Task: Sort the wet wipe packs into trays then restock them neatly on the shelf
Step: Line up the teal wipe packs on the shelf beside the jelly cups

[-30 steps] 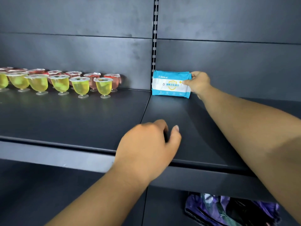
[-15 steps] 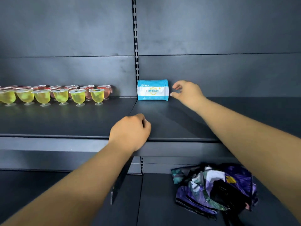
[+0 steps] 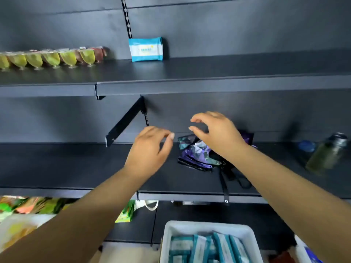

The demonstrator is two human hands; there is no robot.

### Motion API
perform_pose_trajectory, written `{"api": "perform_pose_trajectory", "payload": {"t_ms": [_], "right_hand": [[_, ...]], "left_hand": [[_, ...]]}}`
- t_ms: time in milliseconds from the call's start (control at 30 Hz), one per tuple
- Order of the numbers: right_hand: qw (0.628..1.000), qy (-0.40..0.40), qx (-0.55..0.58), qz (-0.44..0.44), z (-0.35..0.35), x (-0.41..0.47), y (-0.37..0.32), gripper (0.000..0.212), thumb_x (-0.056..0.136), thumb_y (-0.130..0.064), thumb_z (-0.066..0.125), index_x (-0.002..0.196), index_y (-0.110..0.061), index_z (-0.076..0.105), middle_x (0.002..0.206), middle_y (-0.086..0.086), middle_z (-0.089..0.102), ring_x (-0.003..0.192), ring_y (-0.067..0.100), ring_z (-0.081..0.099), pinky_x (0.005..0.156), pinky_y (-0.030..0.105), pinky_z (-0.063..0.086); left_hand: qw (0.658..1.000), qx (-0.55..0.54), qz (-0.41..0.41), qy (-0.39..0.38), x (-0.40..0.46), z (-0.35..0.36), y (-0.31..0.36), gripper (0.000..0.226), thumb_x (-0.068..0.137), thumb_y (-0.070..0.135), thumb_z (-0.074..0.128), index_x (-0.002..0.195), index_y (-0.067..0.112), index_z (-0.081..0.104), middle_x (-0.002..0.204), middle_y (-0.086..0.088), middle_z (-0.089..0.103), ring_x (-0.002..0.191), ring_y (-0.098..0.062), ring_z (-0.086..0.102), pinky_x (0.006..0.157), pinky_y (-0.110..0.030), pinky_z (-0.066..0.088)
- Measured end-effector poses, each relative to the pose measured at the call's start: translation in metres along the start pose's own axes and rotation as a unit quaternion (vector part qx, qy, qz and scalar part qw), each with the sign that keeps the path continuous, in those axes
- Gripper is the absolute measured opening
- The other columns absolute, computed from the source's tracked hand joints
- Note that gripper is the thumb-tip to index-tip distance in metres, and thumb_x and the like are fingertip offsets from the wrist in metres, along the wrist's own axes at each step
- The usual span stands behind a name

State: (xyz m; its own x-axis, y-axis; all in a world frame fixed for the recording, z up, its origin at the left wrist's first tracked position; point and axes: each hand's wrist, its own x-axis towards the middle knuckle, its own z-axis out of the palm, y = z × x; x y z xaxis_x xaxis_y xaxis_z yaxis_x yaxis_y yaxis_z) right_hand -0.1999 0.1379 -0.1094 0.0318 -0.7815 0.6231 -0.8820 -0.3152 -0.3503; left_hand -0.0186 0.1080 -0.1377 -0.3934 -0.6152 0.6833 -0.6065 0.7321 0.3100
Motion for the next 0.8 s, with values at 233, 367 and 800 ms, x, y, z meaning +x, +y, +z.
{"api": "perform_pose_trajectory", "payload": {"t_ms": [233, 367, 800], "right_hand": [[0.966, -0.210, 0.010, 0.152, 0.067, -0.147, 0.065, 0.021, 0.087, -0.019, 0.063, 0.100, -0.003, 0.068, 0.099, 0.015, 0.068, 0.098, 0.034, 0.059, 0.083, 0.042, 0.047], [0.914, -0.327, -0.023, 0.241, 0.118, -0.234, 0.094, 0.026, 0.092, -0.025, 0.054, 0.111, -0.012, 0.064, 0.113, 0.006, 0.064, 0.111, 0.025, 0.055, 0.089, 0.031, 0.040], [0.783, -0.532, -0.061, 0.317, 0.250, -0.435, 0.148, 0.047, 0.092, -0.027, 0.055, 0.134, -0.009, 0.047, 0.138, 0.010, 0.048, 0.128, 0.023, 0.043, 0.102, 0.028, 0.029]], "left_hand": [[0.977, -0.008, -0.108, -0.186, -0.152, 0.083, -0.006, 0.039, 0.085, 0.031, 0.038, 0.075, 0.008, 0.068, 0.071, -0.008, 0.068, 0.073, -0.018, 0.055, 0.070, -0.027, 0.034], [0.938, -0.028, -0.152, -0.311, -0.246, 0.131, -0.011, 0.036, 0.084, 0.029, 0.040, 0.073, 0.008, 0.068, 0.067, -0.008, 0.067, 0.069, -0.019, 0.056, 0.066, -0.027, 0.037], [0.804, -0.037, -0.305, -0.509, -0.469, 0.244, -0.023, 0.051, 0.095, 0.038, 0.034, 0.111, 0.000, 0.064, 0.110, -0.019, 0.065, 0.108, -0.033, 0.058, 0.094, -0.039, 0.042]]}}
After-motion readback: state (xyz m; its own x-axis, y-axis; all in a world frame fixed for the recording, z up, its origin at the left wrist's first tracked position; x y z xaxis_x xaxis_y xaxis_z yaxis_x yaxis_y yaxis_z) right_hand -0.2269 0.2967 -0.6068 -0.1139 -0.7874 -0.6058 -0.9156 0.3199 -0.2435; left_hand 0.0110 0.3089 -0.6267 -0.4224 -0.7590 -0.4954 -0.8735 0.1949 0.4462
